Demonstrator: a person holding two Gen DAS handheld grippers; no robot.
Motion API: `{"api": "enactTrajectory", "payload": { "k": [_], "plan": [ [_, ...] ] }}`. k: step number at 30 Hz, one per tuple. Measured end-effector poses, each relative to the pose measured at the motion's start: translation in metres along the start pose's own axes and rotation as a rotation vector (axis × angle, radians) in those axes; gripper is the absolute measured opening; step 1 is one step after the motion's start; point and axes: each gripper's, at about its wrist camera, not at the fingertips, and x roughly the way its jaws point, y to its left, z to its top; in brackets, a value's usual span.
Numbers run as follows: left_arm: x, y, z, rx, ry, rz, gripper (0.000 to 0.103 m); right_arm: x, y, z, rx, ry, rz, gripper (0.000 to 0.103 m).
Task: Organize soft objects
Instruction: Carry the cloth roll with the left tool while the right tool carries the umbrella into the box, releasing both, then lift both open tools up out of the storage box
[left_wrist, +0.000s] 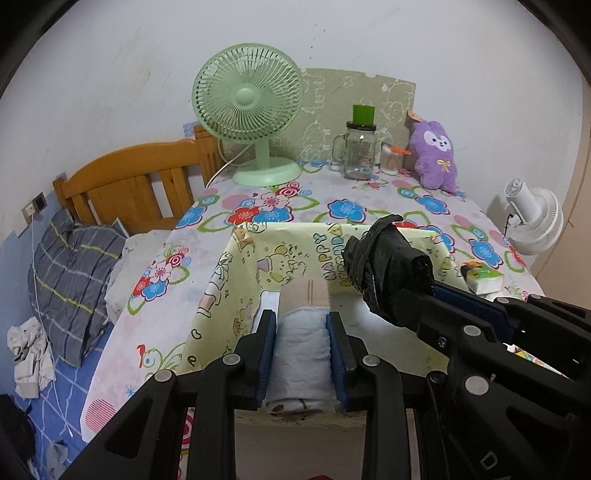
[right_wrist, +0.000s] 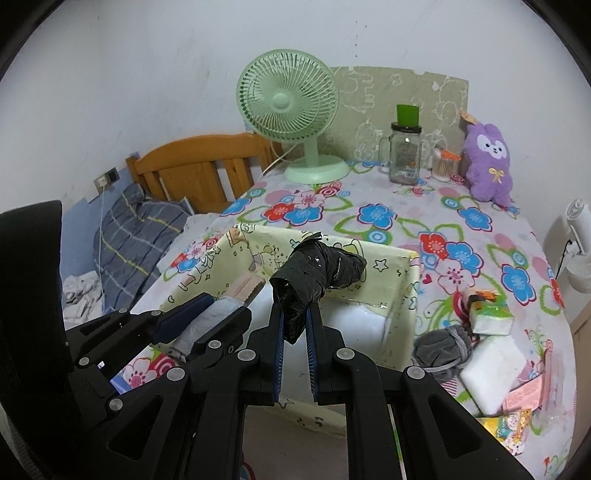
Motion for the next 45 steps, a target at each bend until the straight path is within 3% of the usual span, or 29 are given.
{"api": "enactTrajectory", "payload": {
  "k": [10,13,16,17,18,19,20,22,25,33,35,45],
  "plan": [
    [0.02,0.006,0.0,-0.003,0.066,0.001,0.031,0.025,-0.004,0.002,0.035,0.071,0.015,0.019],
    [0.025,0.006,0.001,-0.004,0.078,0.005,0.034,0.031,-0.007,0.003,0.038,0.08,-0.012,0.027],
    [0.029,0.007,0.002,-0.006,0.085,0.015,0.036,0.035,-0.011,0.005,0.049,0.088,-0.046,0.041],
    [0.03,0.007,0.003,-0.005,0.085,0.018,0.039,0.036,-0.014,0.005,0.056,0.089,-0.053,0.047],
    [0.03,0.006,0.003,-0.006,0.09,0.008,0.058,0.037,-0.017,0.005,0.067,0.09,-0.055,0.051],
    [0.031,0.006,0.004,-0.01,0.098,0.0,0.069,0.037,-0.02,0.005,0.08,0.094,-0.037,0.067],
    [0.031,0.006,0.005,-0.015,0.099,-0.003,0.078,0.036,-0.023,0.005,0.096,0.091,-0.014,0.075],
    [0.028,0.006,0.006,-0.025,0.086,-0.023,0.08,0.034,-0.024,0.006,0.103,0.08,0.015,0.079],
    [0.027,0.003,0.009,-0.025,0.083,-0.028,0.085,0.028,-0.022,0.009,0.076,0.056,-0.026,0.083],
    [0.019,-0.006,0.013,-0.028,0.07,-0.035,0.092,0.015,-0.031,0.011,0.083,0.041,-0.032,0.086],
    [0.016,-0.009,0.014,-0.029,0.063,-0.036,0.093,0.011,-0.032,0.011,0.087,0.035,-0.047,0.091],
    [-0.003,-0.027,0.019,-0.009,0.016,-0.028,0.097,-0.016,-0.044,0.01,0.089,-0.018,-0.059,0.093]
  ]
}}
